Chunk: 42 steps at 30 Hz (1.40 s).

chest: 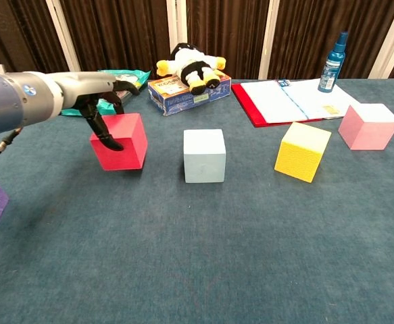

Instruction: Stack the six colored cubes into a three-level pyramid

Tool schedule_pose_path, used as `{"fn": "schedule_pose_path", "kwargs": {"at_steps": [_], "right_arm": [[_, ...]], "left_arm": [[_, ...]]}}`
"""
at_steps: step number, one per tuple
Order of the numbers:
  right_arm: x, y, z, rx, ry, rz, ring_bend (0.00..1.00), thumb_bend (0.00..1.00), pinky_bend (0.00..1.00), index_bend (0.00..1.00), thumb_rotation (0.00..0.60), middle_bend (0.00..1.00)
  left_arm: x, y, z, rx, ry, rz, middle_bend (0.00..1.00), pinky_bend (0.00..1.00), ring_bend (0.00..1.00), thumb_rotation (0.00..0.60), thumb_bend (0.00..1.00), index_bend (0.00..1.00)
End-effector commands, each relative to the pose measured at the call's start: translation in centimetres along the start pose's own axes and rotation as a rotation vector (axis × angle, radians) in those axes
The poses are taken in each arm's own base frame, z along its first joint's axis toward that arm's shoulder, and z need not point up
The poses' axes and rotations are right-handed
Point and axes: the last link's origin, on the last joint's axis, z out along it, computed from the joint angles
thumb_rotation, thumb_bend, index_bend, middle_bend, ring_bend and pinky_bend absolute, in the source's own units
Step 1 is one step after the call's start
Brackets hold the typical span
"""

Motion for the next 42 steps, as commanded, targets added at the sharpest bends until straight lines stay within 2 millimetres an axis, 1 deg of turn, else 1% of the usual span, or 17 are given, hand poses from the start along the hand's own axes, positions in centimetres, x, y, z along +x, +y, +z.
{"fn": "schedule_pose_path", "kwargs": {"at_steps": [1, 8, 13, 17, 31, 42], "right_arm": [[0.0, 0.0, 0.1, -0.001, -0.004, 0.003, 0.00, 0.39, 0.00, 0.00, 0.600, 0.00], [-0.2, -0.1, 0.1, -0.001, -0.019, 0.017, 0.00, 0.39, 0.00, 0.00, 0.600, 0.00], [-0.1, 0.0, 0.1, -0.008, -0.027, 0.038, 0.00, 0.39, 0.00, 0.00, 0.600, 0.00], [0.0, -0.1, 0.1, -0.005, -0.031, 0.044, 0.00, 0.39, 0.00, 0.00, 0.600, 0.00], [0.0, 0.0, 0.1, -0.011, -0.037, 0.055, 0.00, 0.39, 0.00, 0.00, 0.600, 0.00], [0.0, 0.0, 0.1, -0.012, -0.041, 0.062, 0.00, 0.39, 0.00, 0.00, 0.600, 0.00]], "left_arm": [[-0.1, 1.2, 0.5, -0.001, -0.003, -0.008, 0.38, 0.03, 0.03, 0.600, 0.26, 0.00], [-0.7, 3.6, 1.3, -0.005, -0.019, -0.026, 0.38, 0.03, 0.03, 0.600, 0.26, 0.00], [-1.2, 4.6, 1.5, -0.007, -0.030, -0.018, 0.38, 0.03, 0.03, 0.600, 0.26, 0.00], [-1.7, 4.9, 1.5, -0.003, -0.040, -0.006, 0.38, 0.03, 0.03, 0.600, 0.26, 0.00], [-2.2, 5.8, 1.7, -0.009, -0.054, -0.011, 0.38, 0.03, 0.03, 0.600, 0.26, 0.00], [-2.2, 6.4, 1.8, -0.011, -0.041, -0.013, 0.38, 0.03, 0.03, 0.600, 0.26, 0.00]]}}
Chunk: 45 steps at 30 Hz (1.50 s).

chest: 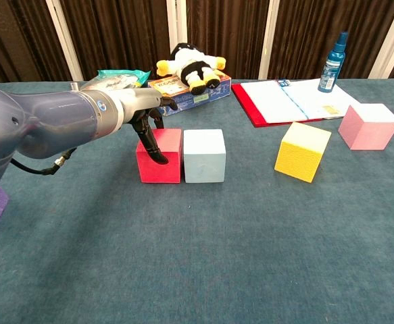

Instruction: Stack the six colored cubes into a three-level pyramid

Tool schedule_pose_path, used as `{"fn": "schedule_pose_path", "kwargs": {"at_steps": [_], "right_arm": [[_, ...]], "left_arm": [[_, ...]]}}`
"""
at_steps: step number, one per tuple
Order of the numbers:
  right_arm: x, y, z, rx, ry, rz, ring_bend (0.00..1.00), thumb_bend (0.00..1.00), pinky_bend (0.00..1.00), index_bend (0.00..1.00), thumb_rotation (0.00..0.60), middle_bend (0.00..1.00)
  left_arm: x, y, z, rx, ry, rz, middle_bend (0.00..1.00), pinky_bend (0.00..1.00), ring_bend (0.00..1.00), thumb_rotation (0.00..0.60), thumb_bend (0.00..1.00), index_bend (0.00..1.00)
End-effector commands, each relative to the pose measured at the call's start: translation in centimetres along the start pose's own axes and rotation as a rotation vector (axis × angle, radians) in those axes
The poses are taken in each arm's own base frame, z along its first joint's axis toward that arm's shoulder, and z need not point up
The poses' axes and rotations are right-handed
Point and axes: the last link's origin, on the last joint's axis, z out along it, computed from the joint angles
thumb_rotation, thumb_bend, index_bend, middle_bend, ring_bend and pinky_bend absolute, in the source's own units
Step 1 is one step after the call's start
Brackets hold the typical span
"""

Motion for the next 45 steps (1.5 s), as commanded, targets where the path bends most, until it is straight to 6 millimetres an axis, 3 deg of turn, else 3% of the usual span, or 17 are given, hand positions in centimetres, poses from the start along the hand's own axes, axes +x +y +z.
{"fn": "schedule_pose_path", "kwargs": {"at_steps": [1, 35, 45], "right_arm": [[0.01, 0.00, 0.00, 0.000, -0.001, 0.001, 0.00, 0.39, 0.00, 0.00, 0.600, 0.00], [0.01, -0.01, 0.01, -0.004, -0.003, 0.007, 0.00, 0.39, 0.00, 0.00, 0.600, 0.00], [0.03, -0.01, 0.01, -0.004, -0.001, 0.007, 0.00, 0.39, 0.00, 0.00, 0.600, 0.00]], "left_arm": [[0.04, 0.10, 0.03, -0.002, 0.002, 0.001, 0.38, 0.03, 0.03, 0.600, 0.26, 0.00], [-0.15, 0.63, 0.14, -0.001, -0.008, 0.026, 0.36, 0.03, 0.03, 0.600, 0.26, 0.00], [-0.26, 0.66, 0.01, -0.010, -0.018, 0.032, 0.25, 0.03, 0.02, 0.600, 0.24, 0.00]]}}
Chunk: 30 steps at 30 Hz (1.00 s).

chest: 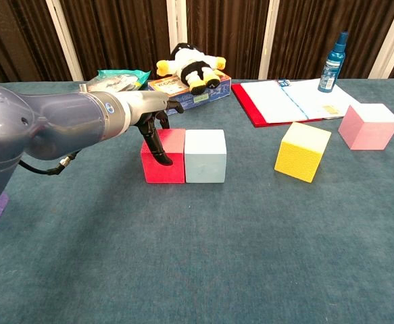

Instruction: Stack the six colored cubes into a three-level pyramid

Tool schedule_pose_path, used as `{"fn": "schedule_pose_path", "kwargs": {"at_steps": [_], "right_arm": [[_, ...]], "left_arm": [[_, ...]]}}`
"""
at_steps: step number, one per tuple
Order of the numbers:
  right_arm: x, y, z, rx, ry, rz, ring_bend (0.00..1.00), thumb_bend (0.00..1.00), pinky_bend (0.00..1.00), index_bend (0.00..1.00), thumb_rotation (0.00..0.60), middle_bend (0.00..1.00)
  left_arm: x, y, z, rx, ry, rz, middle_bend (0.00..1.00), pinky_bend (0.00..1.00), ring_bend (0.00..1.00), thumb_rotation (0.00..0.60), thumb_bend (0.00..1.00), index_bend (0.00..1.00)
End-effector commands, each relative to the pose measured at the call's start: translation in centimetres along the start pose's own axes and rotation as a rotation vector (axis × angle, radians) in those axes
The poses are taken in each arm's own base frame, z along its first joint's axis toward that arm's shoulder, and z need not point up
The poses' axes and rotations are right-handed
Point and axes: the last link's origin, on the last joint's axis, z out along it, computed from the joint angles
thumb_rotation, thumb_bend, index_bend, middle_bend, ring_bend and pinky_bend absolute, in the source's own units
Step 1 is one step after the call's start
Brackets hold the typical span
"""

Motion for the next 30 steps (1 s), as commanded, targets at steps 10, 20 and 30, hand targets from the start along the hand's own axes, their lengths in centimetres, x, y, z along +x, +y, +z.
{"fn": "schedule_pose_path", "kwargs": {"at_steps": [10, 20, 30], "right_arm": [[0.0, 0.0, 0.0, 0.000, 0.002, -0.002, 0.00, 0.39, 0.00, 0.00, 0.600, 0.00], [0.0, 0.0, 0.0, 0.000, 0.003, -0.005, 0.00, 0.39, 0.00, 0.00, 0.600, 0.00], [0.0, 0.1, -0.1, -0.004, 0.002, -0.015, 0.00, 0.39, 0.00, 0.00, 0.600, 0.00]], "left_arm": [[0.2, -0.3, -0.2, -0.003, -0.008, -0.006, 0.08, 0.02, 0.00, 0.600, 0.18, 0.00], [0.9, -0.9, -1.1, -0.012, -0.007, -0.013, 0.06, 0.01, 0.00, 0.600, 0.13, 0.00], [3.9, -3.7, -3.3, -0.018, 0.108, -0.026, 0.06, 0.01, 0.00, 0.600, 0.13, 0.00]]}}
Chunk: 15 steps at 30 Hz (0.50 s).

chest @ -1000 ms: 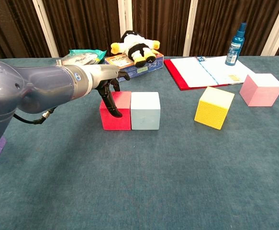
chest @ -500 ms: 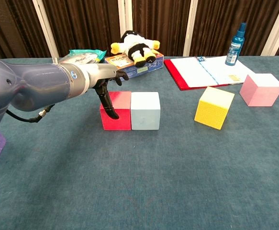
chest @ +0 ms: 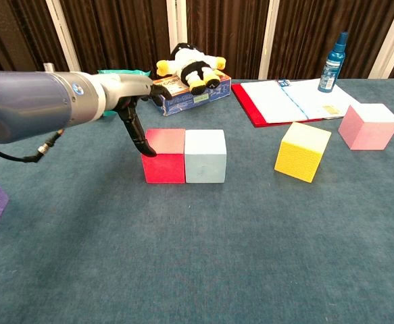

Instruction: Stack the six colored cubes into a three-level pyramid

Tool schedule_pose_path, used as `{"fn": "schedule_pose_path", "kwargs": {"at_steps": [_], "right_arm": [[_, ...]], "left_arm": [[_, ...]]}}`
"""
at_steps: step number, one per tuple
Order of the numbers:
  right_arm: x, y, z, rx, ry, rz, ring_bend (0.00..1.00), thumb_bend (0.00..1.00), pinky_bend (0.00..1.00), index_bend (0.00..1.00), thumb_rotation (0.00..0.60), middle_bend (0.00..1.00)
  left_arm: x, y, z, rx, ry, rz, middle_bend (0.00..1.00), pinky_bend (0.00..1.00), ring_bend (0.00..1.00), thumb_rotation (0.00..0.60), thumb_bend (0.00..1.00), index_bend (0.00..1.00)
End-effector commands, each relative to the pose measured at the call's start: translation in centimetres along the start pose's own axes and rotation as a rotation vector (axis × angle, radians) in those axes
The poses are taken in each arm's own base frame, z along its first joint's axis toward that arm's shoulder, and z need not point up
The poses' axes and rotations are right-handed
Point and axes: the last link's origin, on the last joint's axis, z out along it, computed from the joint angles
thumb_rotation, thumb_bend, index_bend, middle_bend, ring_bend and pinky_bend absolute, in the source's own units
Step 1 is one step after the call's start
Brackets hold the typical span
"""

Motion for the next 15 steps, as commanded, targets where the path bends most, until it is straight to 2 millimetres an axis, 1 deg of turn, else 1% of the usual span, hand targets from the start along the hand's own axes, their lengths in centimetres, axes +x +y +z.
{"fn": "schedule_pose_path", "kwargs": {"at_steps": [1, 5, 8, 10, 14, 15], "right_arm": [[0.0, 0.0, 0.0, 0.001, 0.000, -0.008, 0.00, 0.39, 0.00, 0.00, 0.600, 0.00], [0.0, -0.1, 0.0, 0.002, 0.007, -0.016, 0.00, 0.39, 0.00, 0.00, 0.600, 0.00], [0.0, -0.1, 0.0, 0.002, 0.012, -0.026, 0.00, 0.39, 0.00, 0.00, 0.600, 0.00], [0.0, -0.1, 0.0, 0.001, 0.014, -0.035, 0.00, 0.39, 0.00, 0.00, 0.600, 0.00], [-0.1, -0.2, -0.1, 0.000, 0.020, -0.056, 0.00, 0.39, 0.00, 0.00, 0.600, 0.00], [-0.1, -0.2, -0.1, 0.000, 0.021, -0.058, 0.00, 0.39, 0.00, 0.00, 0.600, 0.00]], "left_arm": [[2.1, -2.1, -1.9, 0.000, 0.095, -0.007, 0.06, 0.01, 0.00, 0.600, 0.13, 0.00], [3.4, -4.2, -4.5, -0.017, 0.159, -0.022, 0.06, 0.01, 0.00, 0.600, 0.12, 0.00], [4.0, -6.4, -6.9, -0.008, 0.207, -0.038, 0.06, 0.01, 0.00, 0.600, 0.11, 0.00], [4.1, -7.5, -8.1, -0.006, 0.228, -0.041, 0.06, 0.01, 0.00, 0.600, 0.10, 0.00], [4.1, -10.5, -10.9, 0.023, 0.292, -0.040, 0.05, 0.01, 0.00, 0.600, 0.10, 0.00], [4.1, -10.8, -11.2, 0.023, 0.300, -0.040, 0.05, 0.01, 0.00, 0.600, 0.09, 0.00]]}}
